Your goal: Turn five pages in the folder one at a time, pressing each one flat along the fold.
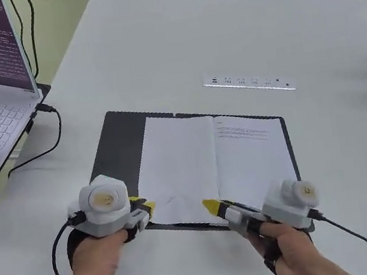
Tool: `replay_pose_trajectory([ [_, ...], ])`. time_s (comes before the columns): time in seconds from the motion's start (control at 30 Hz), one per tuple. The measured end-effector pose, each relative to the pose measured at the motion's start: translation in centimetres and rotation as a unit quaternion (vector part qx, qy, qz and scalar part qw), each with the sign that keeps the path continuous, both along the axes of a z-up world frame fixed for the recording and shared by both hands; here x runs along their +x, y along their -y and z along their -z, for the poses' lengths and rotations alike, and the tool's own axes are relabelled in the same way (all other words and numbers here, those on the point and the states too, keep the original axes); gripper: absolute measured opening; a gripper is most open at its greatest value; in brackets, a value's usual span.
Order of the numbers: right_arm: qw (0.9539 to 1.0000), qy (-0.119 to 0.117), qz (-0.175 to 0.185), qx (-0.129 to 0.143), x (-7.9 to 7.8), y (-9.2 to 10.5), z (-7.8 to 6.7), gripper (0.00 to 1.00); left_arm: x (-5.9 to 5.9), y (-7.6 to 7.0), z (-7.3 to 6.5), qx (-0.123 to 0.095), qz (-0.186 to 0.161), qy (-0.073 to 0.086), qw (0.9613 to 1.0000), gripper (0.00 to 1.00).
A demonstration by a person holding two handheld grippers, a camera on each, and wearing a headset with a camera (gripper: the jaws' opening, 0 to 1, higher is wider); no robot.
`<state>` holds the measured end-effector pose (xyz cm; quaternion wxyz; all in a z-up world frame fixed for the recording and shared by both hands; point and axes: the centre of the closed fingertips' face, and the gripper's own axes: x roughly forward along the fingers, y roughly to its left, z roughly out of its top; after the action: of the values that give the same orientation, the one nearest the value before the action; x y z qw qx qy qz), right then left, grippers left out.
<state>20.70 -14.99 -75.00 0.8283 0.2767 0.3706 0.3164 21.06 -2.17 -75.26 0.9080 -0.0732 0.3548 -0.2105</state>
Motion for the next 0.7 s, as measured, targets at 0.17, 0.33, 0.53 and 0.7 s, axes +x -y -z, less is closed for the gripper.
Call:
replay_pose_trajectory([
  [0.17,1.0000,-0.002,0.006,0.002,-0.3,0.4,-0.1,0.21,-0.1,0.2,1.4,0.014,0.004,-0.014,0.9998,0.05],
  [0.33,0.9999,-0.005,0.012,0.001,-0.4,1.0,0.1,0.20,-0.4,0.1,2.7,0.024,0.002,-0.035,0.9991,0.00],
  [0.53,0.9999,0.005,0.011,-0.002,-0.1,1.2,0.0,0.14,-0.6,0.1,3.7,0.032,-0.003,-0.042,0.9986,0.00],
  [0.7,0.9999,0.009,0.012,0.000,0.6,1.1,-0.1,0.11,-0.7,0.1,3.7,0.052,0.002,-0.044,0.9977,0.00],
])
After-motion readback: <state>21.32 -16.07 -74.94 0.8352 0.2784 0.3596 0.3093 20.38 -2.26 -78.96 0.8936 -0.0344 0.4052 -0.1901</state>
